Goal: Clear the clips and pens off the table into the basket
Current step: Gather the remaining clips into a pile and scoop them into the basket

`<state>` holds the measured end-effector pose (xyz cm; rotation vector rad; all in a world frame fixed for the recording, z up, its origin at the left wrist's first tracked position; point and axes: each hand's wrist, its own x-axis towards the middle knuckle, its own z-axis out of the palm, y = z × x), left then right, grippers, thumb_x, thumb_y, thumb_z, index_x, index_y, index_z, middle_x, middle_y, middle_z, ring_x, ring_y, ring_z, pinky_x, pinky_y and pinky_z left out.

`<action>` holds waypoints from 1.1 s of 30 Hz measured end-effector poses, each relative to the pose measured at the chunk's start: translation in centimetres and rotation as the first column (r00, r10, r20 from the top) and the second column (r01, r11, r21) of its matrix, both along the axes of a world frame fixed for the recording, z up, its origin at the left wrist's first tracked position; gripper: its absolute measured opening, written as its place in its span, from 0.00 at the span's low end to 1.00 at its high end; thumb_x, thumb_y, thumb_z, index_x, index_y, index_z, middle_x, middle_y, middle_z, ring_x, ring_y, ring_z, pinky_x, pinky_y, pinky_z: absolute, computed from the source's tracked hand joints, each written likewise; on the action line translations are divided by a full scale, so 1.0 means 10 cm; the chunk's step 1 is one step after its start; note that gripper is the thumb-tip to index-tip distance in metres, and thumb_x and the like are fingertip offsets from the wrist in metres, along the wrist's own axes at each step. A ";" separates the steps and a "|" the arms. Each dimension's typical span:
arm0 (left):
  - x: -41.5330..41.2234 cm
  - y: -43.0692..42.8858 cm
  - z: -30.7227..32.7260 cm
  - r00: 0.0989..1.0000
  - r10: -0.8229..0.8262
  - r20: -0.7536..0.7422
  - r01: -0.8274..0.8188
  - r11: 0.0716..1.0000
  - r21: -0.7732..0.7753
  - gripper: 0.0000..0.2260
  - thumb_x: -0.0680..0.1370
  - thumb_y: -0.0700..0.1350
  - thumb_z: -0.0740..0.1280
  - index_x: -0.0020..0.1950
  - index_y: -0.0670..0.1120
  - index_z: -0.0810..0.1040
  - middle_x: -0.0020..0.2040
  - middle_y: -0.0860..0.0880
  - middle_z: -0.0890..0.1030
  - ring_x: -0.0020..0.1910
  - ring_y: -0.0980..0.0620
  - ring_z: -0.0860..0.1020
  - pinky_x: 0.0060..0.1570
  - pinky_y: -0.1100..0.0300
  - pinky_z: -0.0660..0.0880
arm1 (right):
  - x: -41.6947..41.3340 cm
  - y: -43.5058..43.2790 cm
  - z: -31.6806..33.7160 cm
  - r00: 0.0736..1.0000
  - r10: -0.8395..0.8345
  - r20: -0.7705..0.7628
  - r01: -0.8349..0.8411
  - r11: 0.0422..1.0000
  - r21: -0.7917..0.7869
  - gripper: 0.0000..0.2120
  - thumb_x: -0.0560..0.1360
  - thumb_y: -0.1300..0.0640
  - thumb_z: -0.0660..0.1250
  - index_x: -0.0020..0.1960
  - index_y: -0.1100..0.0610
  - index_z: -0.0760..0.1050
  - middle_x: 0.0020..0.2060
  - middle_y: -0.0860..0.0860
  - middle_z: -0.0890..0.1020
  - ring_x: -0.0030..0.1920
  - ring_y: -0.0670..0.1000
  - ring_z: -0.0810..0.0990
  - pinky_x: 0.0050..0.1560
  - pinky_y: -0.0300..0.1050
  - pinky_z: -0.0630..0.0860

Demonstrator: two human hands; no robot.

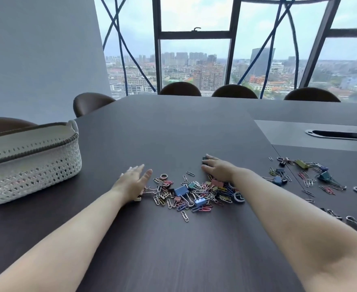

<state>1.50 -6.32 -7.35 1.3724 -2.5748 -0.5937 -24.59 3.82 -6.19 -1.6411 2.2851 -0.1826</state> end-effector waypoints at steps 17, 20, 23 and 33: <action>-0.59 1.39 0.16 0.898 -0.396 -0.191 0.418 0.904 0.092 0.26 0.80 0.54 0.55 0.75 0.44 0.56 0.75 0.47 0.60 0.74 0.52 0.58 0.71 0.62 0.54 | 0.32 1.58 0.16 0.945 -0.197 0.262 0.277 0.909 -0.313 0.16 0.79 0.60 0.57 0.66 0.58 0.70 0.70 0.53 0.69 0.70 0.51 0.68 0.71 0.42 0.60; -0.64 1.52 0.08 0.875 -0.455 -0.166 0.467 0.883 0.039 0.31 0.77 0.56 0.62 0.75 0.45 0.56 0.76 0.48 0.59 0.75 0.53 0.57 0.73 0.60 0.53 | 0.20 2.05 0.15 0.921 -0.333 0.202 0.385 0.854 -0.350 0.18 0.77 0.58 0.60 0.66 0.57 0.69 0.67 0.54 0.72 0.68 0.53 0.70 0.71 0.47 0.64; -0.76 1.69 0.01 0.867 -0.477 -0.147 0.478 0.878 -0.030 0.35 0.74 0.59 0.65 0.75 0.46 0.56 0.77 0.48 0.55 0.76 0.52 0.52 0.74 0.58 0.50 | 0.10 2.58 0.09 0.875 -0.462 0.146 0.479 0.778 -0.405 0.23 0.76 0.55 0.62 0.69 0.57 0.65 0.69 0.54 0.69 0.71 0.53 0.65 0.72 0.48 0.60; -1.15 2.25 -0.03 0.879 -0.473 0.058 0.462 0.815 -0.350 0.26 0.78 0.59 0.54 0.73 0.49 0.60 0.76 0.49 0.59 0.76 0.50 0.52 0.73 0.43 0.46 | 0.09 3.50 -0.19 0.502 -0.859 -0.100 0.861 0.508 -0.035 0.37 0.75 0.33 0.44 0.76 0.55 0.44 0.76 0.58 0.45 0.76 0.60 0.42 0.73 0.60 0.43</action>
